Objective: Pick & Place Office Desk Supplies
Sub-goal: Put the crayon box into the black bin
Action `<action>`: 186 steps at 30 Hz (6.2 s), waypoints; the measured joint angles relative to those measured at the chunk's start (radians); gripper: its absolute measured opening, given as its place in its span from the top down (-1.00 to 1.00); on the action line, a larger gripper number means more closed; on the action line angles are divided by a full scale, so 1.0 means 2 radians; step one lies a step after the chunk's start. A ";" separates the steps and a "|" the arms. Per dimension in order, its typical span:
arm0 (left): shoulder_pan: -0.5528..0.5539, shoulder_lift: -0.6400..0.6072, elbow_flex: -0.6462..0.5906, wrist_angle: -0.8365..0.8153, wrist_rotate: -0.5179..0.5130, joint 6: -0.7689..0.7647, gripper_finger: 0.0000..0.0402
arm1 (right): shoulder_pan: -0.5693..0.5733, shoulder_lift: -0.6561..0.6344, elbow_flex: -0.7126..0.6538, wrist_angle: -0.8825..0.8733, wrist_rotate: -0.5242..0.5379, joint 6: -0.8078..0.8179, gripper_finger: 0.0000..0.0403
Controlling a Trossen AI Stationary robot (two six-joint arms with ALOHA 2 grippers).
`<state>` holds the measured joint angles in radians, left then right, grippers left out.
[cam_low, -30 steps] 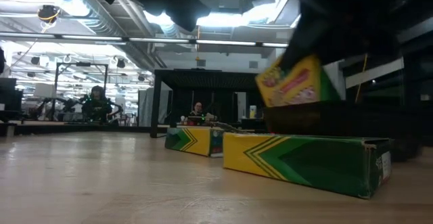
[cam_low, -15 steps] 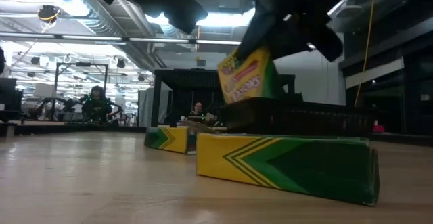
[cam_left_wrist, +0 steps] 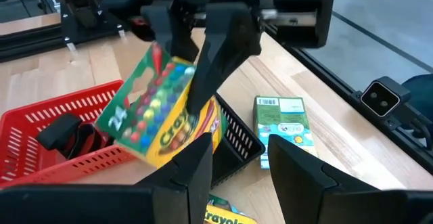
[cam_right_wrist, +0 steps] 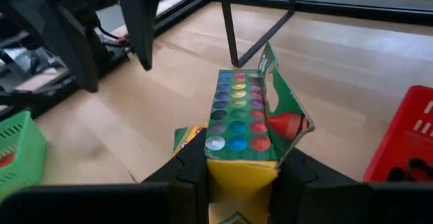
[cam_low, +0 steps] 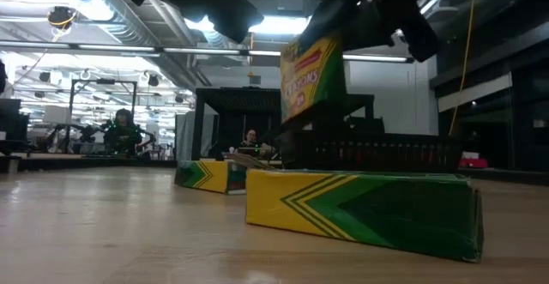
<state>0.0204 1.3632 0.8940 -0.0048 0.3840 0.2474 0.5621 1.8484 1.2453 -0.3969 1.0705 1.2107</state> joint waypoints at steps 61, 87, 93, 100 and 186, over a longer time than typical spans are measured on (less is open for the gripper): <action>0.000 0.000 0.001 -0.023 0.000 -0.004 0.32 | -0.021 0.035 -0.008 0.028 -0.089 0.000 0.41; 0.000 0.000 0.001 -0.019 0.000 0.003 0.30 | -0.018 0.023 -0.008 0.078 -0.073 -0.061 -0.04; 0.000 0.000 0.001 -0.007 0.000 0.002 0.30 | -0.017 0.000 -0.008 0.079 -0.056 -0.110 -0.04; 0.000 0.000 0.000 0.008 -0.005 0.005 0.30 | -0.012 -0.031 -0.008 0.077 -0.055 -0.179 -0.04; -0.163 0.111 -0.076 0.121 -0.391 -0.117 0.30 | 0.086 0.032 -0.025 -0.133 -0.089 0.121 -0.14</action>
<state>-0.3052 1.5860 0.7414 0.2371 -0.3971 0.0143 0.7345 1.9128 1.1959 -0.6627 0.8916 1.4533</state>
